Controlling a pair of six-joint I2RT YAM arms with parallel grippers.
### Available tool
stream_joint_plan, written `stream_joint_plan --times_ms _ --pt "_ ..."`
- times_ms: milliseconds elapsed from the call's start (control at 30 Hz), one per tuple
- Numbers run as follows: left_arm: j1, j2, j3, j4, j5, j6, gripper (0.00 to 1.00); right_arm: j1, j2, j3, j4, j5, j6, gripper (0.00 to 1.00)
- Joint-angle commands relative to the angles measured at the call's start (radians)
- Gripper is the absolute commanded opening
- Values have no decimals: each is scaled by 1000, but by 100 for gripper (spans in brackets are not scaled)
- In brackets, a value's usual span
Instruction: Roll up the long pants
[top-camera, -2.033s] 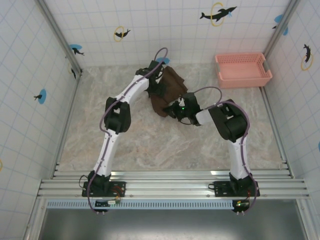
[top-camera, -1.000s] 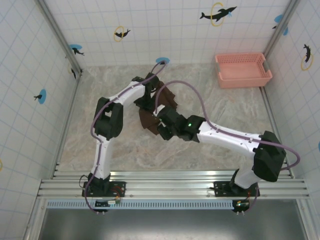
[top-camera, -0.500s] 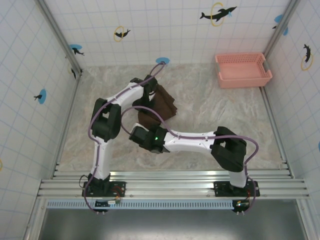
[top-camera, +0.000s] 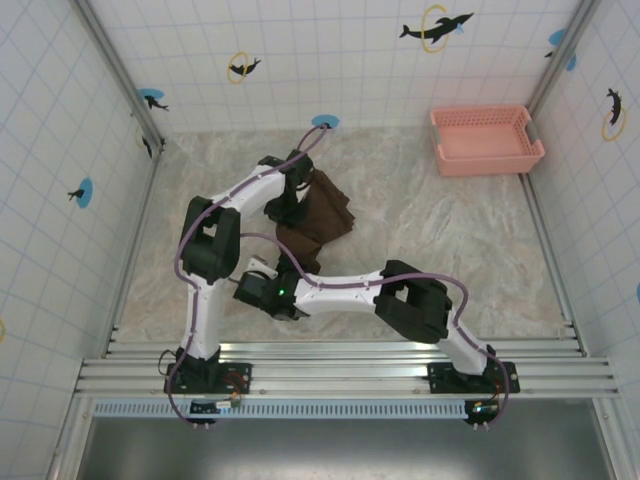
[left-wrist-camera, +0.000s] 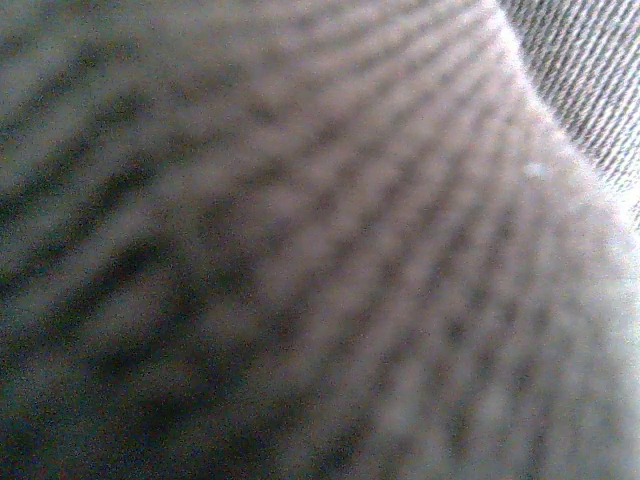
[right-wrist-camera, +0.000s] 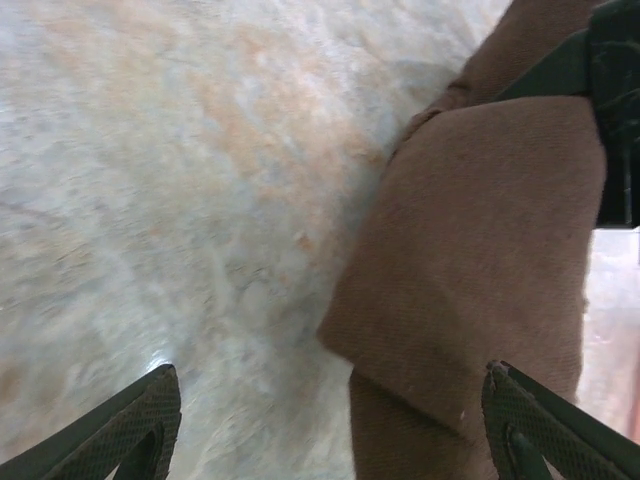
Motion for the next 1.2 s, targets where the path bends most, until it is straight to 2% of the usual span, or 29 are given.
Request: stream_joint_plan --times_ms 0,67,133,300,333,400,500,567,667,767,867,967,1067,1167 --pt "-2 -33 -20 -43 48 3 1 6 86 66 19 261 -28 82" --pt "-2 -38 -24 -43 50 4 1 -2 137 94 14 290 -36 82" --pt "-2 -41 -24 -44 52 7 1 -15 176 116 12 269 -36 82" --pt "-2 -47 -25 -49 67 11 1 -32 228 135 27 328 -26 74" --pt "-3 -50 -27 -49 70 12 1 -36 231 131 33 350 -28 70" --pt "-2 -56 -28 -52 71 15 0 -44 228 114 50 368 -36 48" --pt "-2 -64 -28 -53 82 14 2 -60 197 64 92 364 -46 34" --pt "-1 -76 -31 -47 102 21 13 -68 164 26 116 353 -57 26" --pt "-2 -150 -83 15 142 25 37 -86 101 -34 174 315 -64 18" --pt "5 -214 -100 42 145 17 41 -106 20 -94 204 274 -63 13" --pt "15 -224 -67 8 153 27 56 -127 -68 -168 242 212 -46 9" --pt "18 -247 -65 -2 133 34 66 -155 -145 -215 243 126 -3 4" --pt "36 -279 -85 16 123 31 75 -217 -216 -253 221 -25 96 4" --pt "62 -302 -96 19 116 38 81 -327 -270 -277 190 -289 228 4"
